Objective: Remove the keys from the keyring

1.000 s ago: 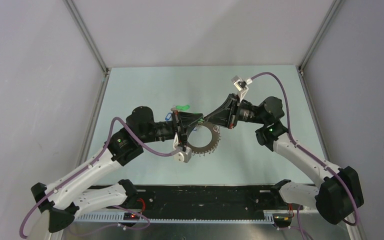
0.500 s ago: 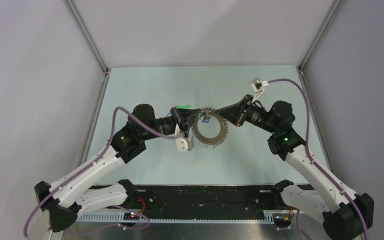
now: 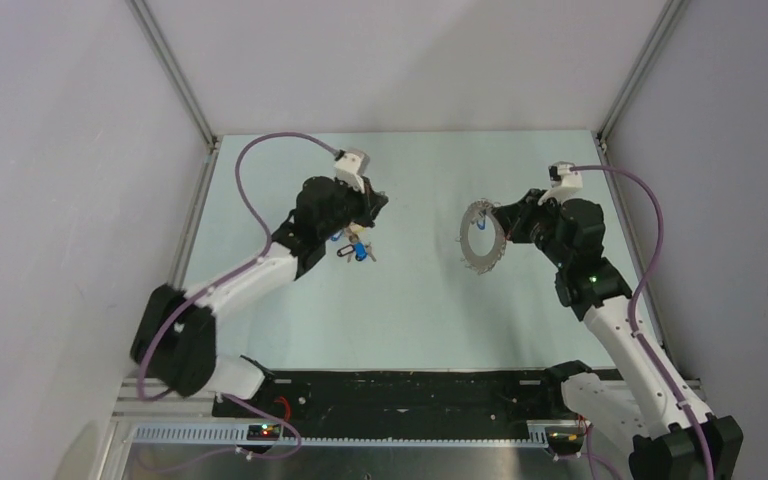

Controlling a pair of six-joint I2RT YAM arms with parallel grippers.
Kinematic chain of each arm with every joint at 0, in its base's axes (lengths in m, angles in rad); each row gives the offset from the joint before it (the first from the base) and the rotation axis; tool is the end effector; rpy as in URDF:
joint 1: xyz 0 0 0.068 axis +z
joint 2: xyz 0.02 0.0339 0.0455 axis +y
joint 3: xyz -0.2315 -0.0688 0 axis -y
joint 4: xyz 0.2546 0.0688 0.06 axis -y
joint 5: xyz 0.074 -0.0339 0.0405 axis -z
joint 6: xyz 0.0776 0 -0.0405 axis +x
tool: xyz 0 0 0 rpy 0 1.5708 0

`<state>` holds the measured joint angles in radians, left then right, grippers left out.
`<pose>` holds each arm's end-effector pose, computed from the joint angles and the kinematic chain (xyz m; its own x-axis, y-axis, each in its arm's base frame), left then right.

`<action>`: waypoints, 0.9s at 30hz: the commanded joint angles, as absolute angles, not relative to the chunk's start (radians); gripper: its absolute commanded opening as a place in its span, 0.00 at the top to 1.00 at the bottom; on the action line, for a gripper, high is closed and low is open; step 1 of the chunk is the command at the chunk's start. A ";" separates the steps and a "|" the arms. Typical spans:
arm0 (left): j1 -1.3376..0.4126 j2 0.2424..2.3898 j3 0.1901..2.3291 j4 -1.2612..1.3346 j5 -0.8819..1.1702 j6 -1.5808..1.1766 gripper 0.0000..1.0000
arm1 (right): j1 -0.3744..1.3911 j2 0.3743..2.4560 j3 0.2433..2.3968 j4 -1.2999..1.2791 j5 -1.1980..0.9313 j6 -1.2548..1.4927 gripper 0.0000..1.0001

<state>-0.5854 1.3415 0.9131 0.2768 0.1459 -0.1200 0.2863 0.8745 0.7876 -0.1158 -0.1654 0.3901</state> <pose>0.3046 -0.2155 0.2650 -0.2048 -0.0064 -0.9788 0.6466 0.7499 -0.1401 0.2629 0.0907 0.2985 -0.3434 0.2899 -0.8933 -0.3273 0.8546 0.4032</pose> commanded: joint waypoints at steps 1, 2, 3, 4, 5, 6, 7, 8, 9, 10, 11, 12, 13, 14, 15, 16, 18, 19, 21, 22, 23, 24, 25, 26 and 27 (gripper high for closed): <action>-0.444 1.502 0.928 0.307 0.181 -0.571 1.00 | 0.253 0.909 0.805 -0.046 -0.142 0.404 1.00; -0.406 1.561 0.929 0.307 0.196 -0.630 1.00 | 0.249 0.915 0.805 -0.026 -0.149 0.417 1.00; -0.389 1.589 0.932 0.309 0.229 -0.659 1.00 | 0.246 0.930 0.805 -0.019 -0.153 0.423 1.00; -0.363 1.638 0.935 0.310 0.243 -0.699 1.00 | 0.241 0.946 0.805 0.009 -0.165 0.435 1.00; -0.354 1.659 0.939 0.312 0.261 -0.715 1.00 | 0.240 0.954 0.805 0.026 -0.172 0.441 1.00; -0.340 1.693 0.942 0.312 0.269 -0.731 1.00 | 0.236 0.972 0.805 0.051 -0.184 0.454 1.00; -0.337 1.705 0.946 0.313 0.267 -0.735 1.00 | 0.235 0.981 0.805 0.064 -0.190 0.459 1.00; -0.333 1.721 0.948 0.313 0.259 -0.734 0.99 | 0.232 1.002 0.805 0.089 -0.203 0.471 1.00; -0.332 1.729 0.953 0.314 0.255 -0.731 0.97 | 0.230 1.013 0.805 0.100 -0.208 0.482 1.00; -0.332 1.744 0.956 0.313 0.250 -0.730 0.94 | 0.227 1.039 0.805 0.126 -0.223 0.488 1.00; -0.331 1.751 0.963 0.312 0.248 -0.731 0.92 | 0.225 1.056 0.805 0.140 -0.234 0.501 1.00; -0.331 1.768 0.967 0.312 0.250 -0.734 0.88 | 0.218 1.092 0.805 0.176 -0.258 0.510 1.00; -0.329 1.774 0.973 0.312 0.251 -0.748 0.85 | 0.214 1.114 0.805 0.195 -0.271 0.542 1.00; -0.326 1.784 0.974 0.312 0.253 -0.754 0.80 | 0.202 1.158 0.805 0.243 -0.301 0.561 1.00; -0.326 1.781 0.972 0.312 0.251 -0.761 0.71 | 0.190 1.181 0.805 0.307 -0.317 0.601 1.00; -0.325 1.776 0.965 0.312 0.244 -0.763 0.65 | 0.185 1.230 0.805 0.341 -0.349 0.623 1.00; -0.326 1.743 0.949 0.312 0.229 -0.755 0.44 | 0.173 1.308 0.806 0.456 -0.390 0.689 1.00; -0.327 1.712 0.943 0.313 0.219 -0.737 0.37 | 0.164 1.365 0.806 0.545 -0.422 0.727 1.00; -0.325 1.652 0.925 0.301 0.206 -0.711 0.15 | 0.144 1.461 0.809 0.672 -0.451 0.788 1.00; -0.326 1.631 0.916 0.282 0.203 -0.690 0.08 | 0.135 1.493 0.818 0.701 -0.457 0.834 1.00; -0.326 1.590 0.912 0.268 0.194 -0.680 0.02 | 0.117 1.562 0.824 0.752 -0.474 0.856 0.99; -0.326 1.567 0.906 0.242 0.187 -0.659 0.01 | 0.100 1.598 0.840 0.780 -0.485 0.889 0.95; -0.325 1.523 0.903 0.228 0.175 -0.649 0.01 | 0.095 1.661 0.847 0.825 -0.499 0.899 0.92; -0.326 1.501 0.893 0.205 0.169 -0.628 0.00 | 0.086 1.687 0.863 0.849 -0.500 0.906 0.83; -0.325 1.455 0.891 0.194 0.155 -0.617 0.00 | 0.083 1.727 0.870 0.854 -0.498 0.903 0.78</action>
